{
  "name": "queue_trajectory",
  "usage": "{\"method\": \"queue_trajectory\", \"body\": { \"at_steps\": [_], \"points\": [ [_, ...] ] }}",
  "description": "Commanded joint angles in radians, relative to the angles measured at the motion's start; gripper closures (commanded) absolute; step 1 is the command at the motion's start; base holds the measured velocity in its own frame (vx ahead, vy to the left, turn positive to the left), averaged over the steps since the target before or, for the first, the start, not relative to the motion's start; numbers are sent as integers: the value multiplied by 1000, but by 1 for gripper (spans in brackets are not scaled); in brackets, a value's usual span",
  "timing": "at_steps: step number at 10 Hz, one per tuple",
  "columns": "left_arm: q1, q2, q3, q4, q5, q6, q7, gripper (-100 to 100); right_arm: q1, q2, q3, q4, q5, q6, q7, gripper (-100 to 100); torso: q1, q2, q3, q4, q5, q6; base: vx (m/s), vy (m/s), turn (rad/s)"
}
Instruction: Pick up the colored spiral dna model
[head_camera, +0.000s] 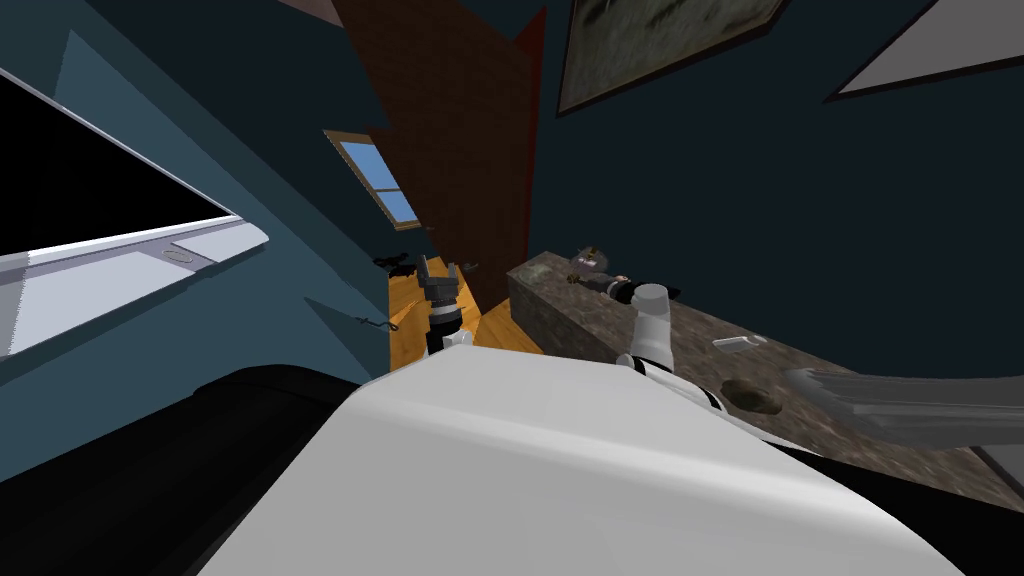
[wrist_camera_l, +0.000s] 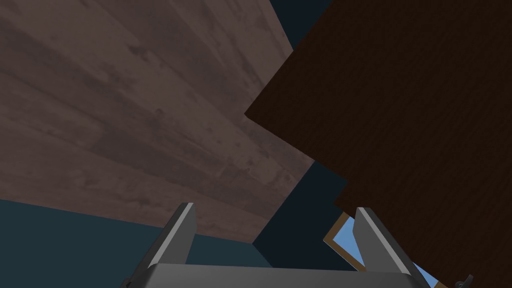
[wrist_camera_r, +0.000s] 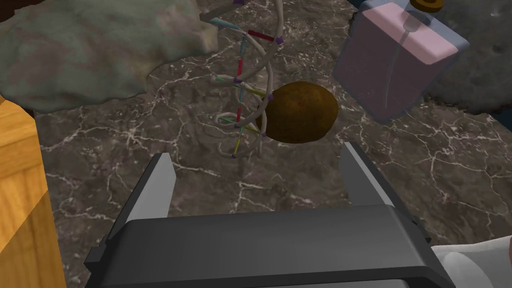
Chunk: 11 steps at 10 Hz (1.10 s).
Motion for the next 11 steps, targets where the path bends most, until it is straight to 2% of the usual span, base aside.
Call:
{"method": "queue_trajectory", "body": {
  "at_steps": [1,4,5,6,7,8,9,10,11],
  "points": [
    [0,0,0,0,0,0,0,0,-24,0,-14,24,-30,45,-19,-100,0,0,0,0,0,0,84,-49,37],
    [0,0,0,0,0,0,0,0,-66,7,-29,65,-73,96,-40,-100,2,-1,-1,0,0,0,113,-32,54],
    [0,0,0,0,0,0,0,0,-55,3,-27,57,-65,83,-32,-100,3,-3,-2,-1,1,0,62,-16,23],
    [0,0,0,0,0,0,0,0,-57,3,-28,59,-67,88,-34,0,3,1,0,0,1,0,11,-3,-2],
    [0,0,0,0,0,0,0,0,-70,-12,-65,94,-67,129,7,-100,4,4,2,1,1,0,57,59,-134],
    [0,0,0,0,0,0,0,0,-84,-27,-99,127,-67,158,33,-100,7,3,2,1,1,1,154,134,-224],
    [0,0,0,0,0,0,0,0,-84,-27,-102,130,-67,170,47,-100,12,-2,-1,0,2,1,112,128,-86],
    [0,0,0,0,0,0,0,0,-98,-42,-139,166,-67,208,86,-100,12,-1,-1,-1,3,0,86,105,-130],
    [0,0,0,0,0,0,0,0,-98,-42,-139,166,-67,211,87,-100,11,0,0,0,2,0,64,99,-63]
  ]
}}
